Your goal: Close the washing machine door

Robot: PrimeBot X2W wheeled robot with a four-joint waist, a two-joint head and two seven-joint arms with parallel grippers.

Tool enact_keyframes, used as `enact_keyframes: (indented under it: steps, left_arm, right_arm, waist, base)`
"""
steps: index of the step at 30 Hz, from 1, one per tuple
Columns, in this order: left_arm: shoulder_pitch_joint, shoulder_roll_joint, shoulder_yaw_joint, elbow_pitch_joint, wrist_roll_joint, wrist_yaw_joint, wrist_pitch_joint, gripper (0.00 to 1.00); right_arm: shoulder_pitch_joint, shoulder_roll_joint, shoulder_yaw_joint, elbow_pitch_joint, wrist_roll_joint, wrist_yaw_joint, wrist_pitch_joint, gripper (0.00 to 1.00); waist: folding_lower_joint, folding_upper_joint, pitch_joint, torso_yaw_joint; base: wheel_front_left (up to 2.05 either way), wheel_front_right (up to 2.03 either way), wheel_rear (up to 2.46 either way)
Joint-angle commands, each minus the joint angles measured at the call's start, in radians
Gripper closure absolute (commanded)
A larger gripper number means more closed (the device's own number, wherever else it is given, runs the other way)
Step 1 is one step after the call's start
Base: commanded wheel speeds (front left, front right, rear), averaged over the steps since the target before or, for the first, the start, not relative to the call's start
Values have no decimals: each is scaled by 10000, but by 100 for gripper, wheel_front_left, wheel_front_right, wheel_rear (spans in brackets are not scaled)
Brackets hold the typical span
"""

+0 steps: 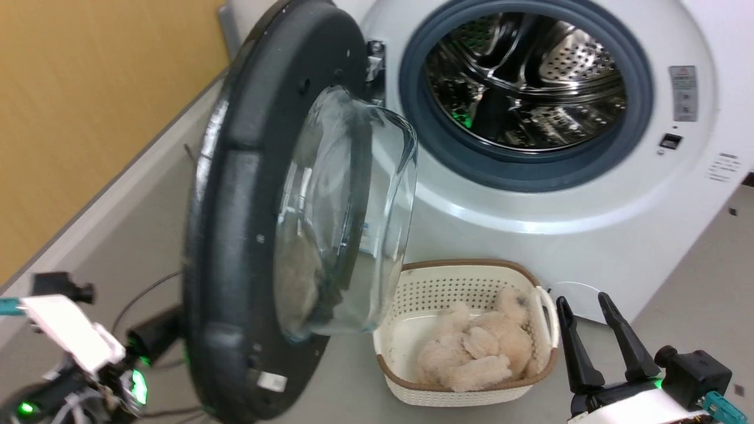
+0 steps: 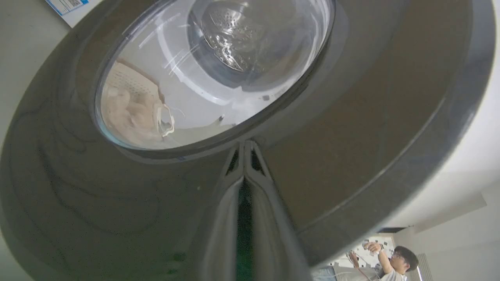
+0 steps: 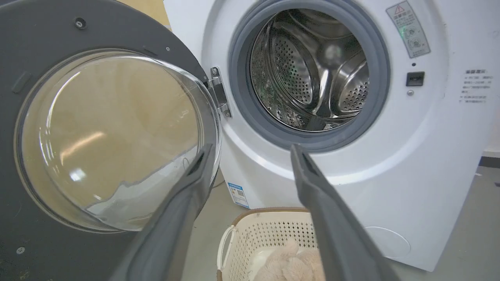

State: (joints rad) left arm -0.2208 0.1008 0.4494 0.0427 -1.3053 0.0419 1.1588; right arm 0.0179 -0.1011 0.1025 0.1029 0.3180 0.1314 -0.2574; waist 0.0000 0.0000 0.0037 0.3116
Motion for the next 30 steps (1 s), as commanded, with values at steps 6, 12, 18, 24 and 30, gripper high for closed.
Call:
enact_keyframes:
  steps: [6, 12, 18, 24, 30]
  left_arm:
    - [1200, -462, -1180, -1234, -452, 423, 21, 100]
    - [1832, -500, -2401, -1544, -1397, 547, -921, 100]
    - [2040, -503, -3469, -1454, -2100, 387, -2016, 100]
    - [1826, -504, -4586, -915, -2649, -89, -3285, 100]
    - [1146, -504, -5277, 89, -2933, -557, -4645, 100]
  right_arm:
    - [195, 15, -12, -30, -42, -7, -44, 0]
    - [97, -53, 38, -61, -63, -7, -44, 0]
    - [-29, -114, 77, -94, -68, -7, -44, 0]
    - [-223, -143, 131, -76, -45, -7, -44, 0]
    - [-321, -119, 107, -104, -28, -7, -44, 0]
  waist:
    - [0, 0, 62, -749]
    - [0, 0, 310, -1596]
    - [0, 0, 629, -2420]
    - [0, 0, 984, -3514]
    - [0, 0, 1299, -4579]
  base:
    - [0, 0, 0]
    - [0, 0, 0]
    - [0, 0, 0]
    - [0, 0, 0]
    - [0, 0, 0]
